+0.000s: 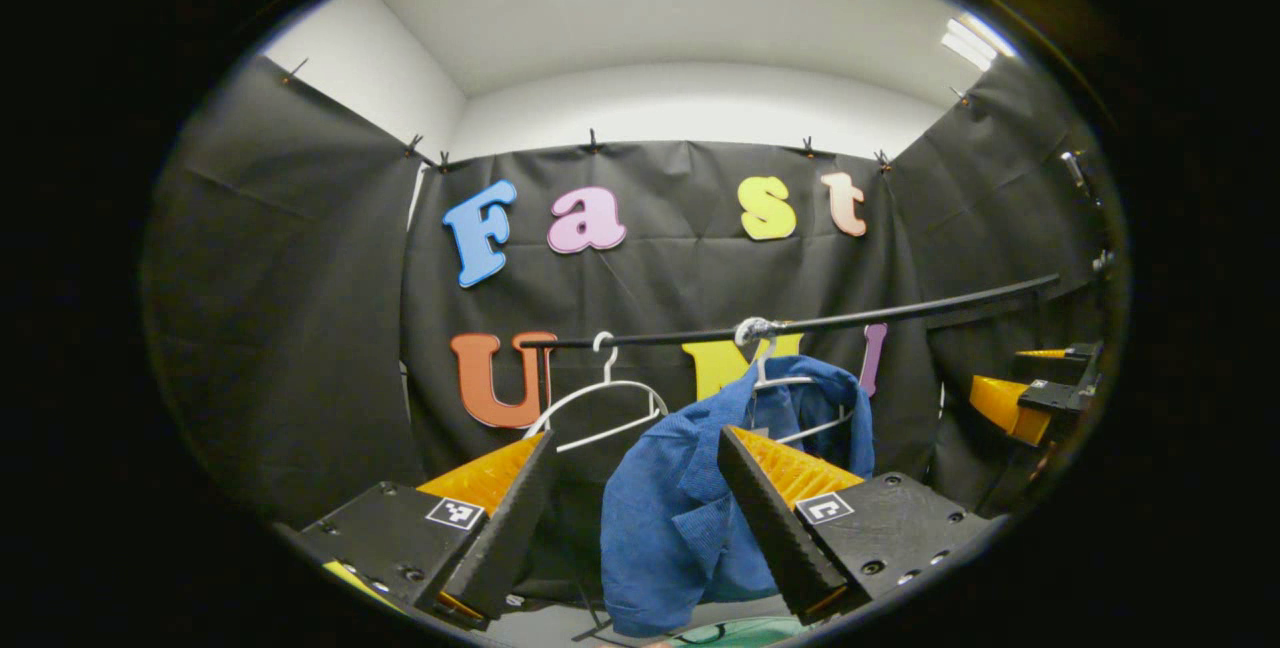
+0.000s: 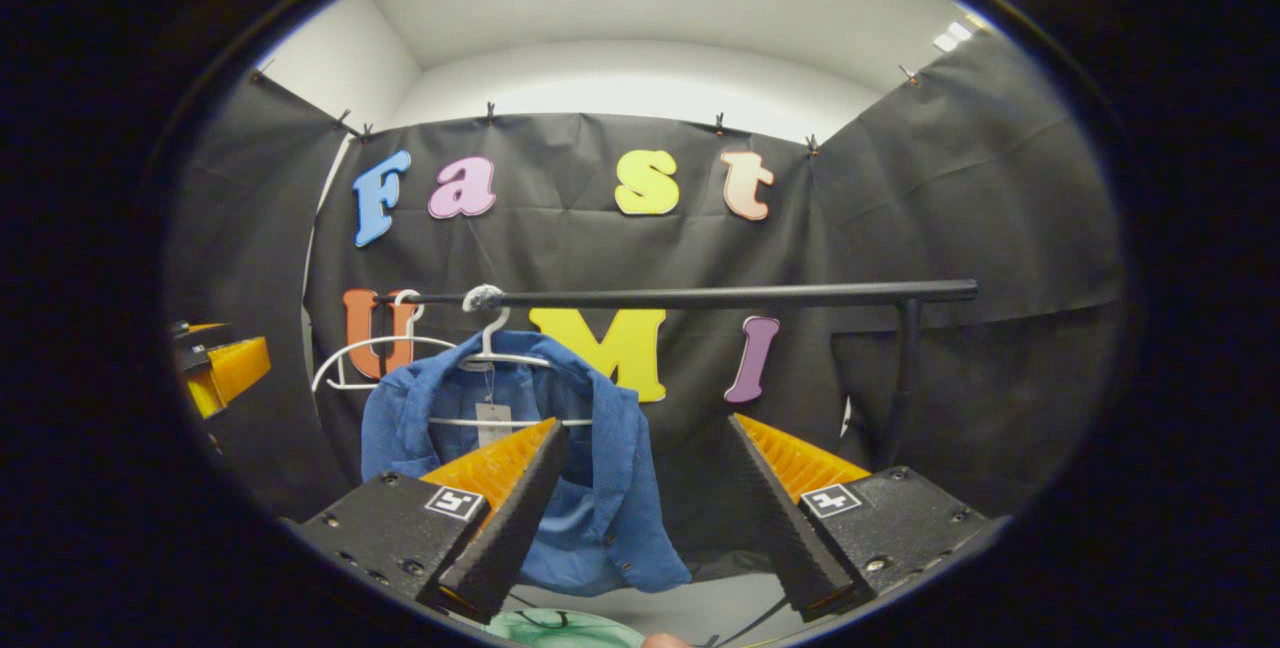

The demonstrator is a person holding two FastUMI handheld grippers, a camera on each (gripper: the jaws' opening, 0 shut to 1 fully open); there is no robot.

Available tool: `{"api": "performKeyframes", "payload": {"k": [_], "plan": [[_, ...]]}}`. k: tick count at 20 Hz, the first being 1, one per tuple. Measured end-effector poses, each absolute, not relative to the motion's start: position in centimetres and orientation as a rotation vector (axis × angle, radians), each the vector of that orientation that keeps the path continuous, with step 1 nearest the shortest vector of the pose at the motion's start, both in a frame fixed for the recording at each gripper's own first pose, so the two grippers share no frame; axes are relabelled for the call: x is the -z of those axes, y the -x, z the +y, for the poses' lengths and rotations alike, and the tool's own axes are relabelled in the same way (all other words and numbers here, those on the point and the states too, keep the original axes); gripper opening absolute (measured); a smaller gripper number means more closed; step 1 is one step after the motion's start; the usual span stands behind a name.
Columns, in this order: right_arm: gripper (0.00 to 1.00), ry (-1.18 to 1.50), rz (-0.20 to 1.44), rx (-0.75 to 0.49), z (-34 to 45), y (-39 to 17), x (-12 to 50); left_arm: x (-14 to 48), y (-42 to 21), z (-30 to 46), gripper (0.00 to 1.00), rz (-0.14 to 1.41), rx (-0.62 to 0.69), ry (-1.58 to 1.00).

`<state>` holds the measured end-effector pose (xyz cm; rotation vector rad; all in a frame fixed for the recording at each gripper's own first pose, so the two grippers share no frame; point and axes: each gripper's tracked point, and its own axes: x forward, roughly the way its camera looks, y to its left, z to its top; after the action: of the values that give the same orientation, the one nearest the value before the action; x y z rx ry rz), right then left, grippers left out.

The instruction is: Grasp the clothes on the hanger with both hands and then place them into the laundry hamper below.

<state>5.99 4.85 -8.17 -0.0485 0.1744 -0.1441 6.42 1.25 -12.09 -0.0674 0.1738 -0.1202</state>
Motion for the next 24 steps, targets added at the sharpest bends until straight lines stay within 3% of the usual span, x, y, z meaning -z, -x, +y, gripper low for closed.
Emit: {"api": "performKeyframes", "payload": {"k": [9,18,24], "plan": [[0.99,0.081,0.297,0.095,6.5,-10.8,15.3,19.2,-7.8,-3.2,0.99,0.294,0.143,0.091],[0.96,0.097,0.396,0.025,4.8,-20.0,22.7,27.9,-12.0,-8.8,0.98,0.359,0.036,0.07],[0.92,0.101,0.422,0.022,4.1,-23.3,25.3,33.5,-13.8,-9.6,0.99,0.485,-0.052,0.06]]}}
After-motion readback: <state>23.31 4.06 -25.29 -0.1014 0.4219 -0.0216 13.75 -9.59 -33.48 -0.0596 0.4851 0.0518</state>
